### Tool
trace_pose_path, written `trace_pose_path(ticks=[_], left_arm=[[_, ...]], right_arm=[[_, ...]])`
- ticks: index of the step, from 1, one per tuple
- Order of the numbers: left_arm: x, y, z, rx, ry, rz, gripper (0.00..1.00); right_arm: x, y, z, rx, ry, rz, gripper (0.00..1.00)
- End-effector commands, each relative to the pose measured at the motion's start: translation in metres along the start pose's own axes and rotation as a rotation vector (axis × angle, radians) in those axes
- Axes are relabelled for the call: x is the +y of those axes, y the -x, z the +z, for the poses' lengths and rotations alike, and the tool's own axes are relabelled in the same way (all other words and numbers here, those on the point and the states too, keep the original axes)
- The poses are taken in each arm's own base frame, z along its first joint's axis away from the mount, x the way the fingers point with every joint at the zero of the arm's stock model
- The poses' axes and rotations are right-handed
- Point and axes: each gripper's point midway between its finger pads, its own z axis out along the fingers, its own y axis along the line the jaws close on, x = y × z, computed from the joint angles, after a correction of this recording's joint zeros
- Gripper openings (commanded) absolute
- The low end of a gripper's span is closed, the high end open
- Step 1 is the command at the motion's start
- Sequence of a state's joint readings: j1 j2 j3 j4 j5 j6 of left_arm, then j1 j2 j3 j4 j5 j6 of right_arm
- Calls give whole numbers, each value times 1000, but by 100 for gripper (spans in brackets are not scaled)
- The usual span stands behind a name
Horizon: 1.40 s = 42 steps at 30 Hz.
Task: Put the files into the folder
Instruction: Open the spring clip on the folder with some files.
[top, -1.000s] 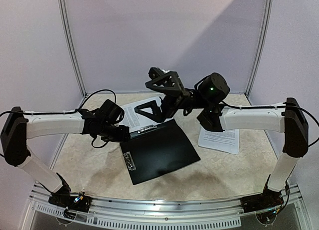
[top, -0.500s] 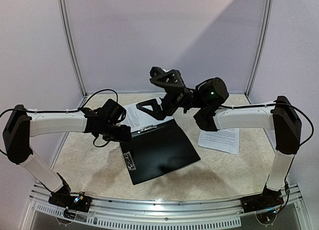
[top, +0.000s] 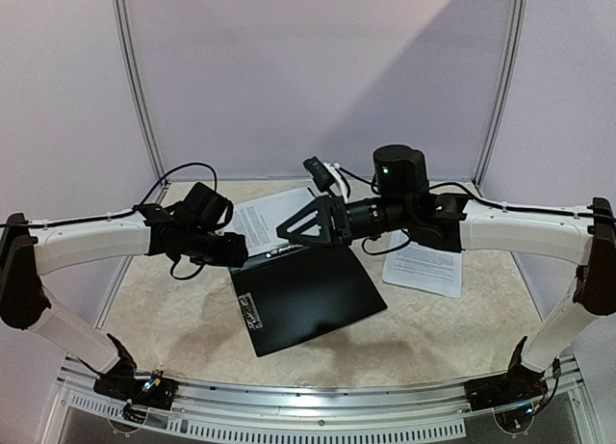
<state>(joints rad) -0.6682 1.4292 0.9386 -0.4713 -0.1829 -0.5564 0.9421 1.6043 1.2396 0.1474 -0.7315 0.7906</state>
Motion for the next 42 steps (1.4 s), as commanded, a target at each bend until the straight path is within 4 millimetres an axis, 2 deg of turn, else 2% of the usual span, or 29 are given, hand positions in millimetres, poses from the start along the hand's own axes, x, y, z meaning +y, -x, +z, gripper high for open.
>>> trace_pose_path(ticks=[1,3,5,6,8,9,11,12,15,18,19,21,23,25,27,30,34,42], left_arm=[[16,-11,4,28,57,5,71],[21,-17,4,35,75,5,71],[26,-21,2,23,84,-7,71],[30,-25,2,20,90,-13,71],[37,-26,-2,-1,110,-32,73],[40,-25,-4,-16,121,-43,76],[47,-27,-4,-30,142,-72,95],[49,-29,-2,-30,141,-81,98],[58,-37,11,15,137,-106,100],[55,-42,20,34,107,-101,99],[54,-43,22,35,100,-110,96],[54,-45,22,31,93,-129,81],[48,-47,23,21,47,-141,66],[45,-47,22,14,22,-157,57],[42,-47,22,11,6,-164,51],[37,-48,23,13,-23,-167,43],[27,-54,32,50,-72,-174,37],[17,-66,47,106,-99,-171,30]], right_arm=[[-67,-39,-11,82,-279,-96,99],[-89,-46,-13,118,-381,-125,99],[-111,-52,-17,89,-606,-220,99],[-111,-49,-22,69,-741,-363,99],[-116,-45,-31,66,-920,-496,99],[-121,-46,-32,78,-947,-489,99],[-135,-63,-18,147,-908,-475,99],[-142,-69,-14,166,-898,-492,99],[-171,-86,-14,172,-910,-404,99],[-171,-87,-6,133,-856,-391,96],[-168,-83,-2,129,-839,-395,92],[-160,-82,15,146,-774,-361,79],[-158,-91,38,202,-692,-302,59],[-150,-90,60,234,-626,-243,45],[-154,-103,81,285,-581,-177,36],[-160,-115,103,304,-526,-93,34],[-162,-122,125,307,-464,24,32],[-175,-136,145,326,-416,145,20]])
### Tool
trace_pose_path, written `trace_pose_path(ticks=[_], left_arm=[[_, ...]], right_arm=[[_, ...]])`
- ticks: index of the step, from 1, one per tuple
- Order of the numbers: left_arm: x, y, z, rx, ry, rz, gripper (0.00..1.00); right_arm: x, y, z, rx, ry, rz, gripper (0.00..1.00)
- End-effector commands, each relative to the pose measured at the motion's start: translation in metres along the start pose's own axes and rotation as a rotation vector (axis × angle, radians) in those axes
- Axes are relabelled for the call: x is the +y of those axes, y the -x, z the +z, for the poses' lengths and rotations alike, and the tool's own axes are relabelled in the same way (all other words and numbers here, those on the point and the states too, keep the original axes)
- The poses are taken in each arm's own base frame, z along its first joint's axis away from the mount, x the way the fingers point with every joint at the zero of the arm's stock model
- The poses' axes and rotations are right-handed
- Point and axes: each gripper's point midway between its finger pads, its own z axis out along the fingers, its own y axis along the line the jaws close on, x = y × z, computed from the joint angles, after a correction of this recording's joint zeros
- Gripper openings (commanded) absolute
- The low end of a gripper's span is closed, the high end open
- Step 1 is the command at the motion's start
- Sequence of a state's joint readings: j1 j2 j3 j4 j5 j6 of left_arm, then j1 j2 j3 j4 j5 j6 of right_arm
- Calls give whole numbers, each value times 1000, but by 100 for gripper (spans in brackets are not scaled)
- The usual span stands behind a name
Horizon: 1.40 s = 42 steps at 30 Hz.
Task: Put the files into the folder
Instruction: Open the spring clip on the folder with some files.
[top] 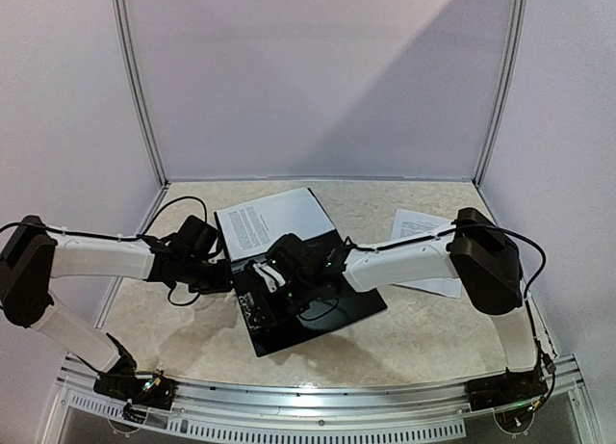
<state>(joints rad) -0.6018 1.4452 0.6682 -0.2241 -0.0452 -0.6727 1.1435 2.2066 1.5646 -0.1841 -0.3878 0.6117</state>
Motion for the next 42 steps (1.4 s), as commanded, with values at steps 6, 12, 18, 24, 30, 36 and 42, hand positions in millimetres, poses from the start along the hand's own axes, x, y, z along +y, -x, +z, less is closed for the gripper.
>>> trace_pose_path(ticks=[6,12,18,24,30,36,42], left_arm=[[-16,-11,12,46,-76,4,24],[-18,-15,16,59,-75,11,22],[-19,-18,21,75,-76,17,22],[-22,-23,27,93,-81,22,22],[-21,-26,31,105,-77,29,22],[-20,-28,33,111,-69,35,21],[-17,-24,29,101,-43,45,18]], right_arm=[[11,-1,15,30,79,102,15],[4,-2,18,31,56,123,14],[-5,-6,22,43,40,153,19],[-10,-9,26,52,30,166,19],[-16,-9,29,51,22,184,15],[-26,-10,29,45,4,212,12],[-24,-10,22,27,26,240,17]])
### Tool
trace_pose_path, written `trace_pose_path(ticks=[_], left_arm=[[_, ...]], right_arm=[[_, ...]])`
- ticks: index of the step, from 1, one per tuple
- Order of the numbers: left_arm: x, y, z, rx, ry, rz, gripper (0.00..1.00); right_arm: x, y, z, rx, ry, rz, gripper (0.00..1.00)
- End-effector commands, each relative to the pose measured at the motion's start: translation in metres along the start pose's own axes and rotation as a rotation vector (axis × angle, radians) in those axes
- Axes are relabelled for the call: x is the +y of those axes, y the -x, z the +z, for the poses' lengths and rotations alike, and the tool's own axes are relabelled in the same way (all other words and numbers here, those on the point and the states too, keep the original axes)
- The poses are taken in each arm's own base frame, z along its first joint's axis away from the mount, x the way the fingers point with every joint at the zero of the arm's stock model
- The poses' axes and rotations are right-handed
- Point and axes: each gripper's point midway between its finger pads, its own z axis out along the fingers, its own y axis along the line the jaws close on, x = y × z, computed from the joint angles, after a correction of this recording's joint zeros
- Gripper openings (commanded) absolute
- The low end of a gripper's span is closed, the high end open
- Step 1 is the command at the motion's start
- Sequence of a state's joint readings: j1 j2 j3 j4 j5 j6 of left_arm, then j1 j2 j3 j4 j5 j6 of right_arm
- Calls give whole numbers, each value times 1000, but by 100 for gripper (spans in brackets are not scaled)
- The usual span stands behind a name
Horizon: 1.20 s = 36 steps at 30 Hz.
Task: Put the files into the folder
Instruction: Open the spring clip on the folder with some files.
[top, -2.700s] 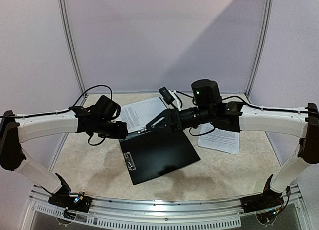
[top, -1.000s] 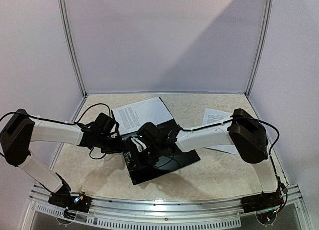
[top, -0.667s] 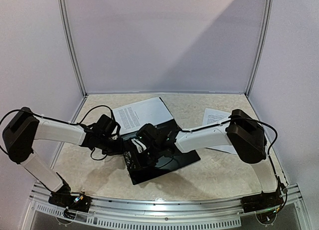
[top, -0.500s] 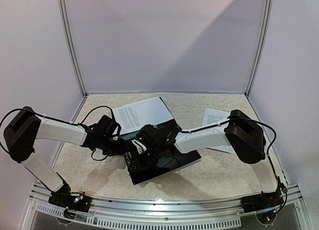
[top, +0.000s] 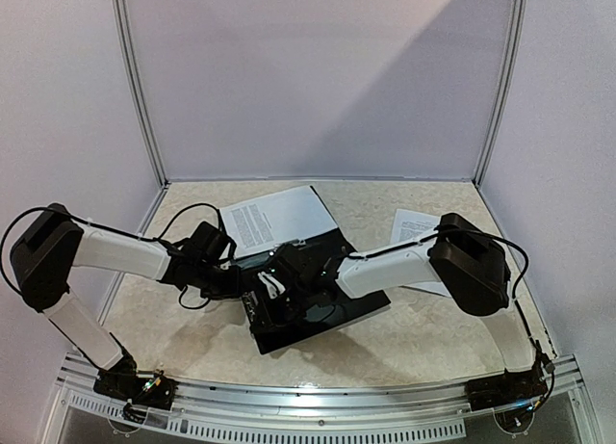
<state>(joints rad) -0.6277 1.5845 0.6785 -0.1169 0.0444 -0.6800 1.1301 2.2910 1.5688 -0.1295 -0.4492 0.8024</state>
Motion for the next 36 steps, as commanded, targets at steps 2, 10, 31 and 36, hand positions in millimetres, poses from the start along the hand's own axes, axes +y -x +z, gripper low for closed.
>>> trace_pose_path(ticks=[2,10,31,36], left_arm=[[-1,3,-11,-12,32,30,23],[-15,25,-25,-66,12,46,25],[-12,-6,5,47,19,75,17],[-7,-11,11,66,34,82,16]], right_arm=[[-2,3,-7,-25,7,28,18],[0,7,-17,-51,3,38,20],[-17,15,-16,-87,11,97,14],[-9,20,-13,-92,66,96,14]])
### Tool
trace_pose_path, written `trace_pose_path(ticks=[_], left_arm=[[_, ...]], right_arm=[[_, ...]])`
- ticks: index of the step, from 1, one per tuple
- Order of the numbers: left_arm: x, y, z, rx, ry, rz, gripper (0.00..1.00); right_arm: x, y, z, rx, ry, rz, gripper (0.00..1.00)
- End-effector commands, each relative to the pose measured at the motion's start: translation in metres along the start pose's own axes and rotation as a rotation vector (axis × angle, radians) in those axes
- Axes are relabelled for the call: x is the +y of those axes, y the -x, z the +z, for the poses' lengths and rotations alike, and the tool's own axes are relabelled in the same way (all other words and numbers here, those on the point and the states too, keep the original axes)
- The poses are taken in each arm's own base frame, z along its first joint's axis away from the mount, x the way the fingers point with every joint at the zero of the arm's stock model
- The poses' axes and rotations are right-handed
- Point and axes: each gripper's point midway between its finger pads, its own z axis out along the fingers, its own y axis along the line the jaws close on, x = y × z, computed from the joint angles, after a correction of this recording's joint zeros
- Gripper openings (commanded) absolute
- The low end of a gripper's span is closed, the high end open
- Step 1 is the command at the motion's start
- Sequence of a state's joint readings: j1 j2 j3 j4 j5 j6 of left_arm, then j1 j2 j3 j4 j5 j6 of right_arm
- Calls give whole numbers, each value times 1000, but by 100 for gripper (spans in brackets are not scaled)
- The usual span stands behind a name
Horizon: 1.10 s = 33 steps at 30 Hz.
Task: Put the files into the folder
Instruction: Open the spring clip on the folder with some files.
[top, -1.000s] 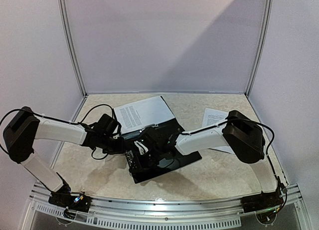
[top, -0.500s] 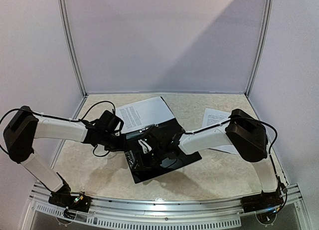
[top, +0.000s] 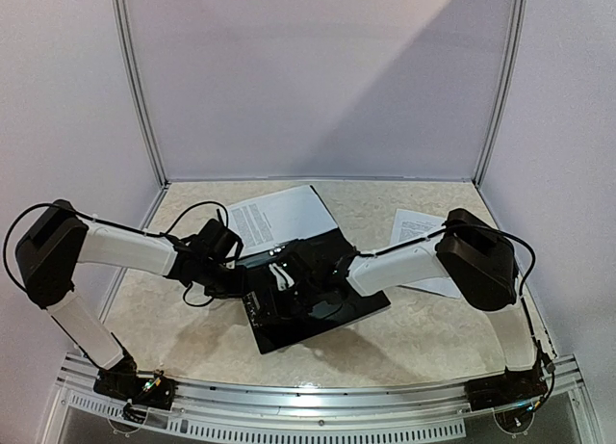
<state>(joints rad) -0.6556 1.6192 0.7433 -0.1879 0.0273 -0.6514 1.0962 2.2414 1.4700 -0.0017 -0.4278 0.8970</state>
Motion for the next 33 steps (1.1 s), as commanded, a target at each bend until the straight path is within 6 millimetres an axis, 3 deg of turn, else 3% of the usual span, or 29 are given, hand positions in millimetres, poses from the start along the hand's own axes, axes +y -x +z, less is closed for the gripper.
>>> trace_pose_path(ticks=[1,20,28,33], left_arm=[[0,-11,10,36,7,33,16],[2,-15,16,53,11,46,15],[2,-16,17,57,9,49,14],[2,-17,17,59,11,56,14]], right_arm=[[-1,4,3,-2,37,19,14],[-18,-7,16,55,14,54,13],[-22,-5,20,47,-11,66,3],[-48,-16,27,97,-116,111,0]])
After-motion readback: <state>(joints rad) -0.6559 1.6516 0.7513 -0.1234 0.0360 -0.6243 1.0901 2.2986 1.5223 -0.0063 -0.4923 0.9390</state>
